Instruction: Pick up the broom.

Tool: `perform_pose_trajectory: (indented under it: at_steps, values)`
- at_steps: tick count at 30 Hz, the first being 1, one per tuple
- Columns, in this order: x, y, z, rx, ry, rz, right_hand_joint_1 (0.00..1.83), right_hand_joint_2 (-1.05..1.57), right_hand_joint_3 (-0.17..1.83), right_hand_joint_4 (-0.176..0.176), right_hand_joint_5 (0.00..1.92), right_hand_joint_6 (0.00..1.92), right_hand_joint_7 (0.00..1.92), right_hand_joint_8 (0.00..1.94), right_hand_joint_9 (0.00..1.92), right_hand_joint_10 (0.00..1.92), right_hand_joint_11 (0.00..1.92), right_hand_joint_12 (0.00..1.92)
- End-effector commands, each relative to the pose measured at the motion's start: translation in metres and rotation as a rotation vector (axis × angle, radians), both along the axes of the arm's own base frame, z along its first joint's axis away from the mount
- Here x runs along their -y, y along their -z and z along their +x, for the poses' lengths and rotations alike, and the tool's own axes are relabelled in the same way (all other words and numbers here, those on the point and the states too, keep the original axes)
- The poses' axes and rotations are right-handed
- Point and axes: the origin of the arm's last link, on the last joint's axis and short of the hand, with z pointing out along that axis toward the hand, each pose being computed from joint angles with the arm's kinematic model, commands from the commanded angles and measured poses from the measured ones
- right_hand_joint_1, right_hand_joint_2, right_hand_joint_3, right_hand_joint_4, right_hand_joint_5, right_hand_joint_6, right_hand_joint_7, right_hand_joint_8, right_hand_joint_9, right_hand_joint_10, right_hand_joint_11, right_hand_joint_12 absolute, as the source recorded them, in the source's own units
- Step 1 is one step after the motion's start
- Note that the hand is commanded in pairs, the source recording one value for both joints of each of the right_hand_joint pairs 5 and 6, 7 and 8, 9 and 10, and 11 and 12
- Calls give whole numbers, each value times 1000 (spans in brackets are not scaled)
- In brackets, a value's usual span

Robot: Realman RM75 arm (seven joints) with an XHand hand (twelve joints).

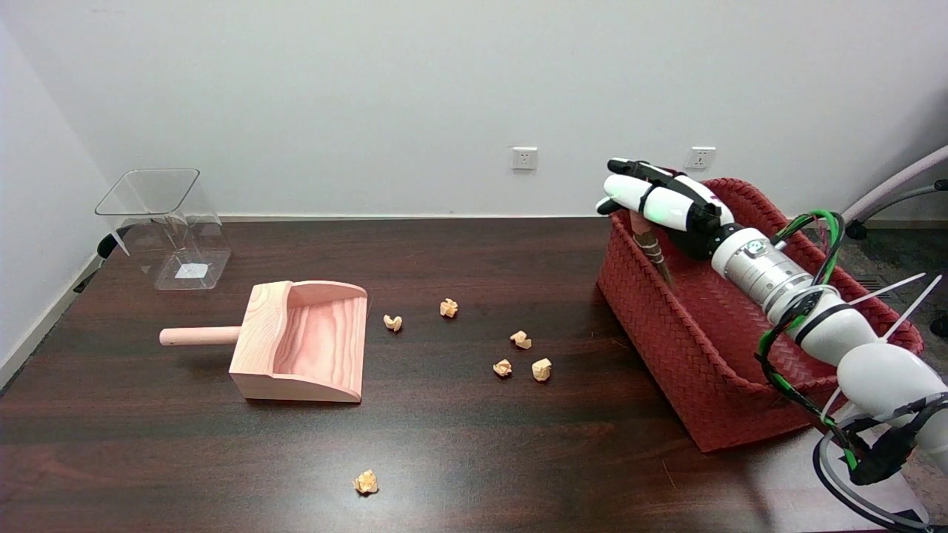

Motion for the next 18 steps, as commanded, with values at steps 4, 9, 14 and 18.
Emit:
perform_pose_trajectory:
  at_steps: [4, 9, 14, 18]
  values:
    - [-1, 1, -2, 8, 10, 4, 645, 1109, -175, 0, 281, 281, 1022, 1022, 281, 281, 281, 281]
    - [-1, 0, -4, 6, 14, 1, 642, 1119, -175, 0, 461, 461, 1182, 1182, 461, 461, 461, 461]
    - [-6, -3, -8, 3, 24, -13, 635, 1140, -175, 0, 899, 899, 1444, 1444, 899, 899, 899, 899]
    - [-12, -8, -8, 0, 26, -32, 621, 1148, -175, 0, 1212, 1212, 1604, 1604, 1212, 1212, 1212, 1212]
